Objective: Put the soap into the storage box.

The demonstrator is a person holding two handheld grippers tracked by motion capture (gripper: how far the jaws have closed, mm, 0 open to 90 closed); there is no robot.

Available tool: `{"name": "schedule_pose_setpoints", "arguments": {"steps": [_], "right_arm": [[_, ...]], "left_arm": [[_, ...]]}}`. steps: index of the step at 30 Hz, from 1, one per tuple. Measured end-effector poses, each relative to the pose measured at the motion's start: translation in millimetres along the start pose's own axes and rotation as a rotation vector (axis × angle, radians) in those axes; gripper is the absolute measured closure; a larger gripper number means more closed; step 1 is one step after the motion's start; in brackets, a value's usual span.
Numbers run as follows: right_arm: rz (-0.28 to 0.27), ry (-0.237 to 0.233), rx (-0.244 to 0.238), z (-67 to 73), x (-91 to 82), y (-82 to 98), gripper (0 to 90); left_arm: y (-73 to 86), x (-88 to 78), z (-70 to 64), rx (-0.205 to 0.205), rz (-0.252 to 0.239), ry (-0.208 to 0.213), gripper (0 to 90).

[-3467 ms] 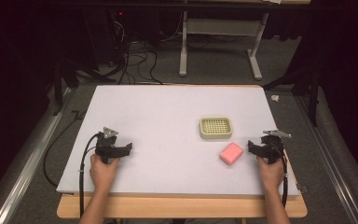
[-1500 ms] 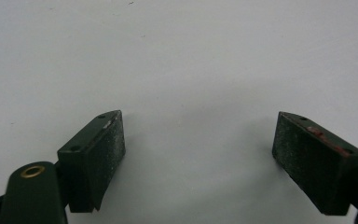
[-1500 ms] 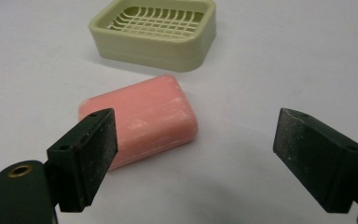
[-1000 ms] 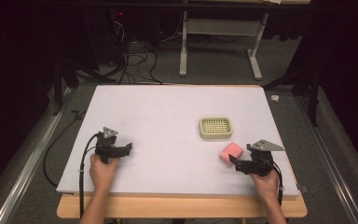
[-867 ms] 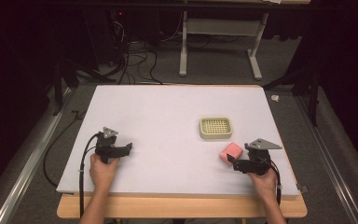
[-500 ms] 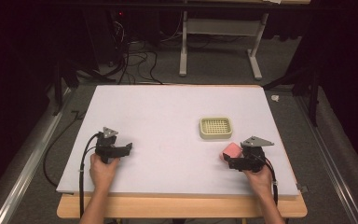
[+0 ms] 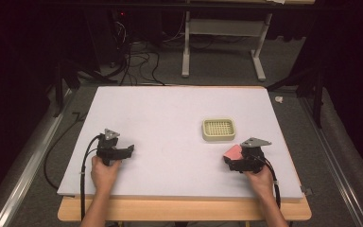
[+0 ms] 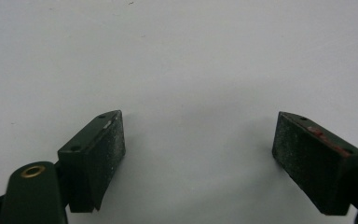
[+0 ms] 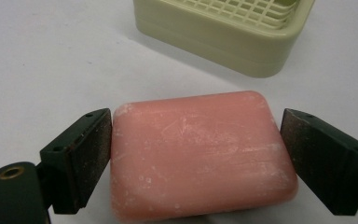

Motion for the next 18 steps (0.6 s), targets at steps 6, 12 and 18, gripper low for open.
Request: {"name": "schedule_pose_setpoints", "arguments": {"steps": [6, 12, 18], "right_arm": [[0.027, 0.000, -0.001, 0.3, 3.8, 5.1, 12.4], [0.045, 0.007, -0.014, 0.5, 6.2, 7.7, 13.3], [0.046, 0.011, -0.011, 0.7, 6.2, 7.7, 13.5]], "left_arm": [[0.0, 0.0, 0.0, 0.000, 0.000, -0.001, 17.4], [0.0, 0.0, 0.0, 0.000, 0.000, -0.001, 17.4], [0.0, 0.0, 0.0, 0.001, 0.000, 0.000, 17.5]]}}
Point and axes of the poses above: each handheld gripper's, and its own axes: x roughly forward along the jaws, y roughly out of its underside, z roughly to its left, the point moved 7 cm from there along x, roughly forward along the jaws, and after that the axes turned 12 degrees about -z, right-handed, at the moved point
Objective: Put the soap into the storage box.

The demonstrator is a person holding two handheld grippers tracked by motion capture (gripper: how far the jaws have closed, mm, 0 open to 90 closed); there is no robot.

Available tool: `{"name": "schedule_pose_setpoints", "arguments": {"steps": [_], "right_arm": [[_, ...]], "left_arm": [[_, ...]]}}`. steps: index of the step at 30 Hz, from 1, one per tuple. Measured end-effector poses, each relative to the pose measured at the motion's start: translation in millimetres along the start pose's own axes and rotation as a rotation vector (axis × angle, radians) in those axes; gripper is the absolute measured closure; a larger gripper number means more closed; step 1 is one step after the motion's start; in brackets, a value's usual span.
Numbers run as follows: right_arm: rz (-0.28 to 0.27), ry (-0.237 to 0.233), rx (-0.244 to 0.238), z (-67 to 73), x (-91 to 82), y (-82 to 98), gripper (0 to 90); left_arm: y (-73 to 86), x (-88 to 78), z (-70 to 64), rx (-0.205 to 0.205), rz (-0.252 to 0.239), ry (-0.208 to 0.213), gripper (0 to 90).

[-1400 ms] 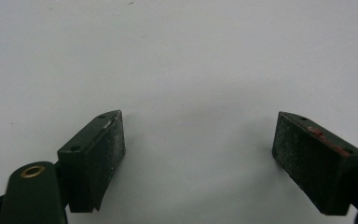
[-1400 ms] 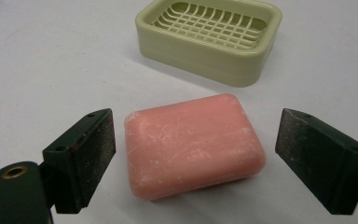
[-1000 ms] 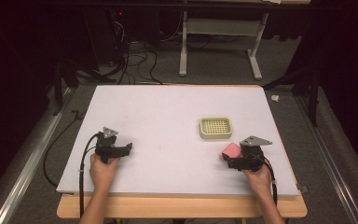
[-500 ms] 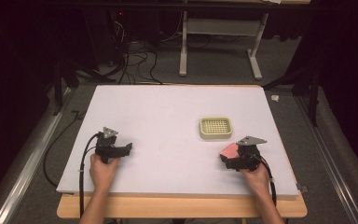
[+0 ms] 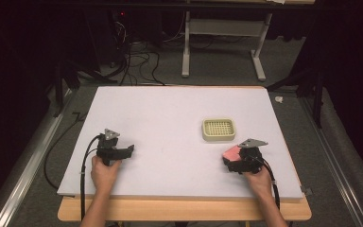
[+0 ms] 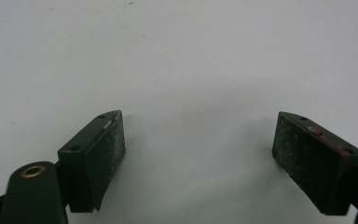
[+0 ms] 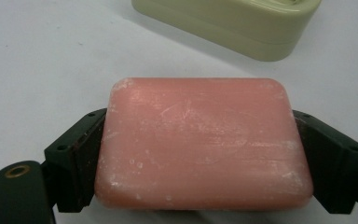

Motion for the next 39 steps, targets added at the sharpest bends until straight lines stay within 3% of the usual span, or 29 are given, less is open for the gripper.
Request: {"name": "schedule_pose_setpoints", "arguments": {"steps": [15, 39], "right_arm": [[-0.009, -0.017, 0.046, -0.5, -4.3, -4.1, 13.7], [-0.092, -0.069, 0.090, 0.2, -20.7, -40.9, 13.7]], "left_arm": [[0.0, 0.1, 0.0, 0.000, -0.001, -0.001, 17.4], [0.0, 0.1, 0.0, 0.000, -0.001, -0.001, 17.4]]}}
Point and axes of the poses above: each handheld gripper's, and its own axes: x roughly forward along the jaws, y roughly out of its underside, z roughly to its left, the point moved 7 cm from there along x, roughly forward along the jaws, and after that the axes turned 12 degrees about -z, right-handed, at the moved point
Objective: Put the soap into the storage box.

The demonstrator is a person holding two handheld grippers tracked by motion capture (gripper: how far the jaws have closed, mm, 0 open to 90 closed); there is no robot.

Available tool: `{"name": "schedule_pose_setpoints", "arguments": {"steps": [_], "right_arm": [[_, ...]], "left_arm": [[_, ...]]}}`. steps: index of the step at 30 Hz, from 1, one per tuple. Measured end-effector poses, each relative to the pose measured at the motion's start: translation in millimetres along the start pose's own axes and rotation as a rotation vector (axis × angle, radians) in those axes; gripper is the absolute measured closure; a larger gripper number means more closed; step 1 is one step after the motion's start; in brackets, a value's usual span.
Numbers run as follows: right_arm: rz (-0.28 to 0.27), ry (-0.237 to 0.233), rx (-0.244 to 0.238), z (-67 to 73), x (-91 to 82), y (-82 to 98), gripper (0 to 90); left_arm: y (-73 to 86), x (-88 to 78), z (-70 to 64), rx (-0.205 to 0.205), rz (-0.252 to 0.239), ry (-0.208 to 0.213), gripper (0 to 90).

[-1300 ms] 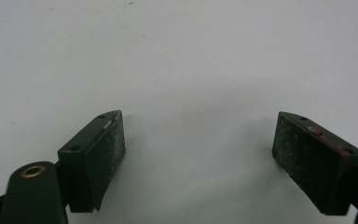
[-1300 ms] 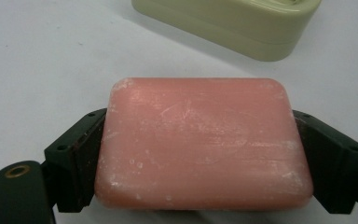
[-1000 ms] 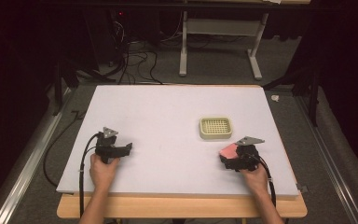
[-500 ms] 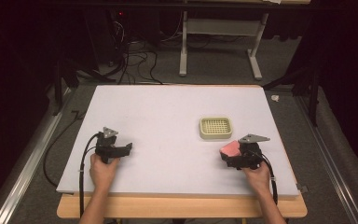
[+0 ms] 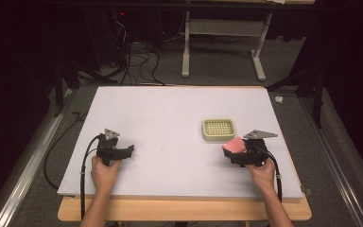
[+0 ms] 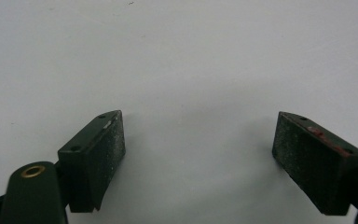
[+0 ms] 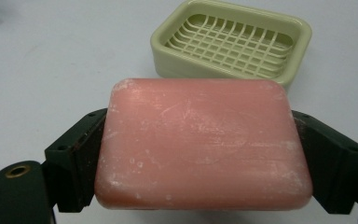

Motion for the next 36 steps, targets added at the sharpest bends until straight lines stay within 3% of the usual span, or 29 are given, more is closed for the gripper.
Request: {"name": "schedule_pose_setpoints", "arguments": {"steps": [24, 31, 36], "right_arm": [[-0.027, -0.011, 0.035, -3.1, 7.0, -32.8, 13.7], [-0.005, -0.001, -0.006, 1.1, 13.9, -39.5, 13.7], [0.002, -0.007, -0.003, 2.4, 22.0, -43.2, 13.7]], "left_arm": [[0.0, -0.1, 0.0, 0.000, 0.000, 0.001, 17.4], [0.0, 0.0, 0.0, 0.000, 0.000, 0.000, 17.4], [0.0, 0.0, 0.0, 0.000, 0.000, 0.000, 17.4]]}}
Point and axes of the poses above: each handheld gripper's, and its own axes: x roughly forward along the jaws, y roughly out of its underside, z roughly to its left, the point moved 7 cm from there along x, roughly forward along the jaws, and after that the axes turned 12 degrees about -z, right-handed, at the moved point
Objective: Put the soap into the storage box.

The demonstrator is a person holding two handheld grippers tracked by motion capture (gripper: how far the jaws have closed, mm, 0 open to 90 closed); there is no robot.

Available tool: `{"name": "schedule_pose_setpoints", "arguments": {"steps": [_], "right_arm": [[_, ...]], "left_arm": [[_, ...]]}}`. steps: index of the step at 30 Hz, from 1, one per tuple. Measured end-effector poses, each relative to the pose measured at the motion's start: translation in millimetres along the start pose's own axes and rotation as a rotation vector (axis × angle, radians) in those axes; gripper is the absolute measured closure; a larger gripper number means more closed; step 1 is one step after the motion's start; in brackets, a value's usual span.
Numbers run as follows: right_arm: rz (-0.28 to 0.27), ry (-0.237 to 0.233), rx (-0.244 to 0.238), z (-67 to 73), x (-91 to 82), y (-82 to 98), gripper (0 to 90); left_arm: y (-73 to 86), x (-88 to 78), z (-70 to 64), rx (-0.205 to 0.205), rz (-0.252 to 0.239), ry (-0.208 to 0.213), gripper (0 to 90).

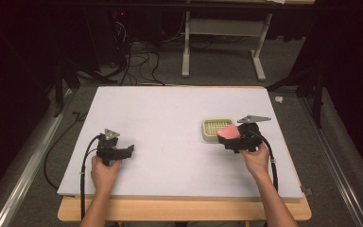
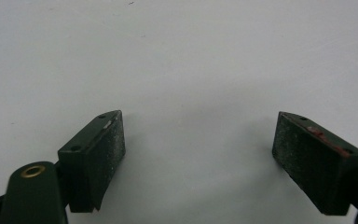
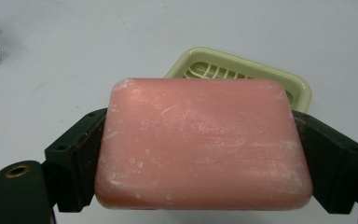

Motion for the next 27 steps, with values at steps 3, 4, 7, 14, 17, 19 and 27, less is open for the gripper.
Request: {"name": "schedule_pose_setpoints", "arguments": {"steps": [3, 4, 7, 14, 17, 19, 27], "right_arm": [[0.000, -0.002, 0.007, 0.2, 4.5, -1.3, 13.7], [0.007, -0.001, 0.007, 0.0, 5.6, -1.0, 13.7], [0.016, 0.005, 0.007, -0.8, 9.8, -1.2, 13.7], [0.036, 0.034, 0.015, -3.8, 23.2, -6.2, 13.7], [0.051, 0.046, 0.025, -5.1, 30.5, -6.4, 13.7], [0.064, 0.059, 0.027, -6.2, 35.3, -5.8, 13.7], [0.104, 0.112, 0.031, -12.6, 53.3, -4.7, 13.6]], "left_arm": [[0.0, 0.0, 0.0, 0.000, 0.000, 0.000, 17.4], [0.0, 0.0, 0.0, 0.000, 0.000, 0.000, 17.4], [0.0, 0.0, 0.0, 0.000, 0.000, 0.001, 17.4], [0.0, 0.0, 0.0, 0.000, 0.000, 0.000, 17.5], [0.0, 0.0, 0.0, 0.000, 0.000, 0.000, 17.4], [0.0, 0.0, 0.0, 0.000, 0.000, 0.001, 17.4], [0.0, -0.1, 0.0, 0.000, 0.000, 0.001, 17.4]]}}
Point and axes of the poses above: each handheld gripper's, and its own axes: x roughly forward along the jaws, y roughly out of its underside, z roughly to its left, the point moved 7 cm from there along x, roughly forward along the jaws, and after that the axes turned 12 degrees about -z, right-handed, at the moved point
